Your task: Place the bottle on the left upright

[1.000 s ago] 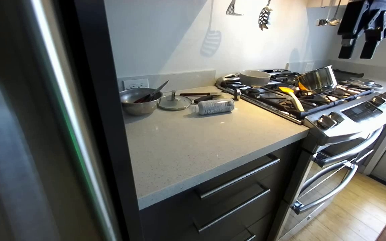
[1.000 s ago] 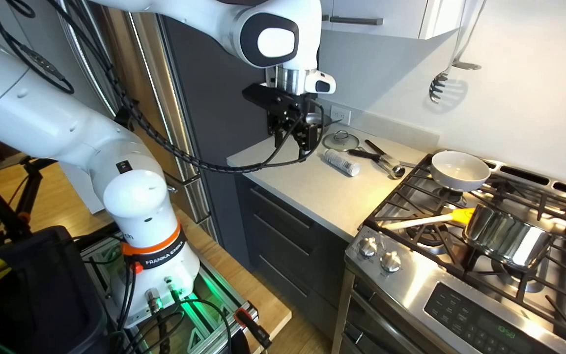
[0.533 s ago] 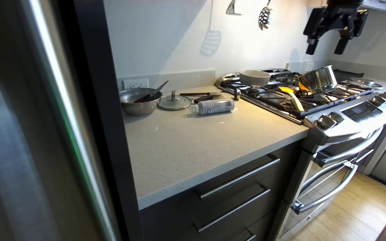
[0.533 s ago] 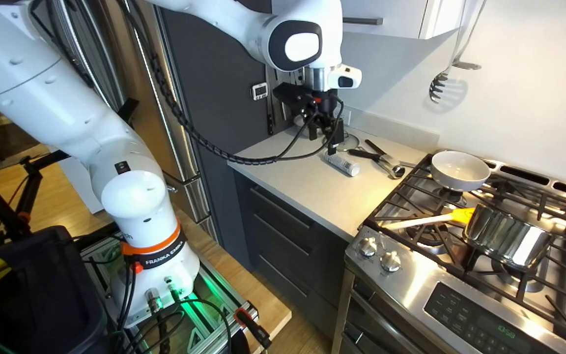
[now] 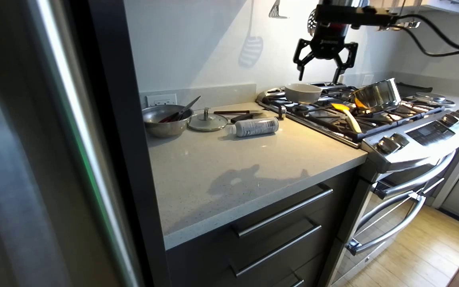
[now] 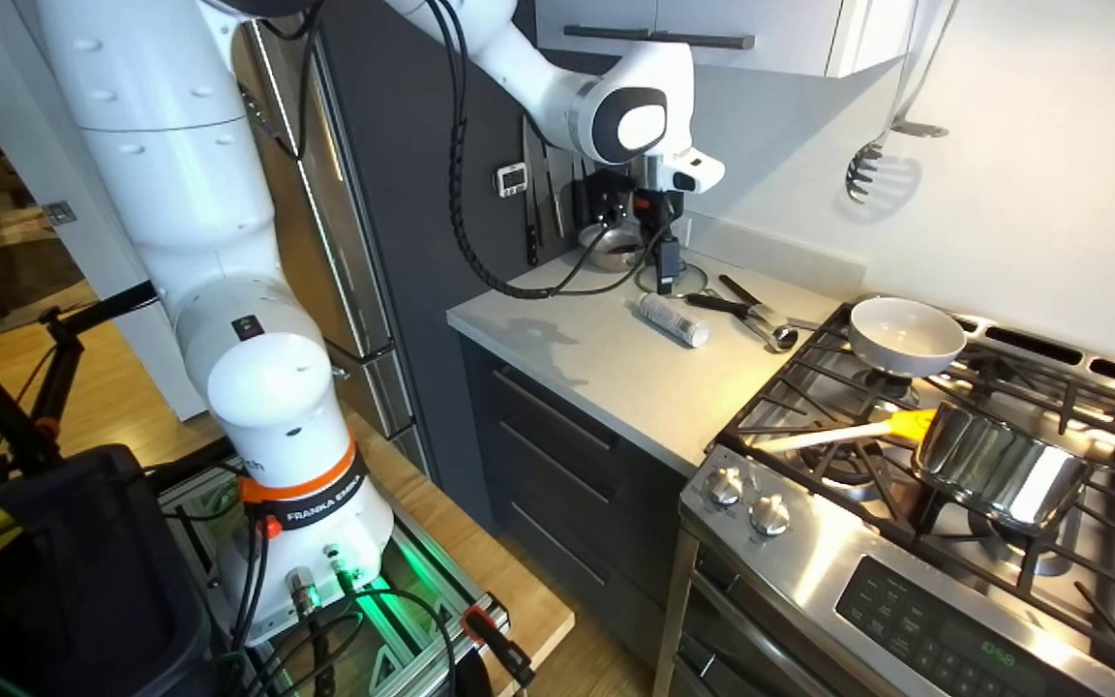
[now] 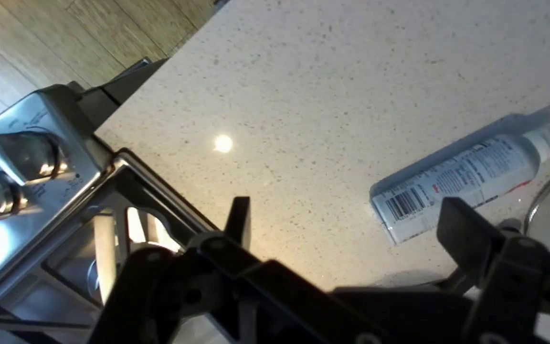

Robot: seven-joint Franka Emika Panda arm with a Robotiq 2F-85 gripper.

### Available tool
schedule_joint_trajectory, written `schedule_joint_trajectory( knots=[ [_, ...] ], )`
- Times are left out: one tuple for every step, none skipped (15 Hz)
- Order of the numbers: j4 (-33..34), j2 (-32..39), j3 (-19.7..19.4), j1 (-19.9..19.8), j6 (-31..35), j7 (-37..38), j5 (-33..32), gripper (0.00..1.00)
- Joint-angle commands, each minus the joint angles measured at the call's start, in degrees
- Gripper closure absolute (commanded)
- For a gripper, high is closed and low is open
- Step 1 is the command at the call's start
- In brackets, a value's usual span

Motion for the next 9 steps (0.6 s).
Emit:
schedule_joint_trajectory(
  knots=[
    [7.0, 8.5, -0.2, 2.0, 3.2, 6.2, 3.8, 0.00],
    [3.5, 4.4, -0.9, 2.2, 1.7, 4.0, 1.6, 0.00],
    [4.5, 5.7, -0.9, 2.6, 2.0, 4.3, 1.8, 0.00],
    [4.7, 6.1, -0.9, 2.8, 2.0, 4.3, 1.8, 0.00],
    [4.7, 6.0, -1.0, 2.7, 2.0, 4.3, 1.8, 0.00],
    [4.7, 5.7, -1.1, 2.7, 2.0, 4.3, 1.8, 0.00],
    [4.6, 5.5, -1.1, 2.6, 2.0, 4.3, 1.8, 0.00],
    [4.6, 5.3, -1.2, 2.6, 2.0, 4.3, 1.8, 0.00],
    [4.8, 6.2, -1.2, 2.5, 2.8, 5.3, 2.8, 0.00]
  ],
)
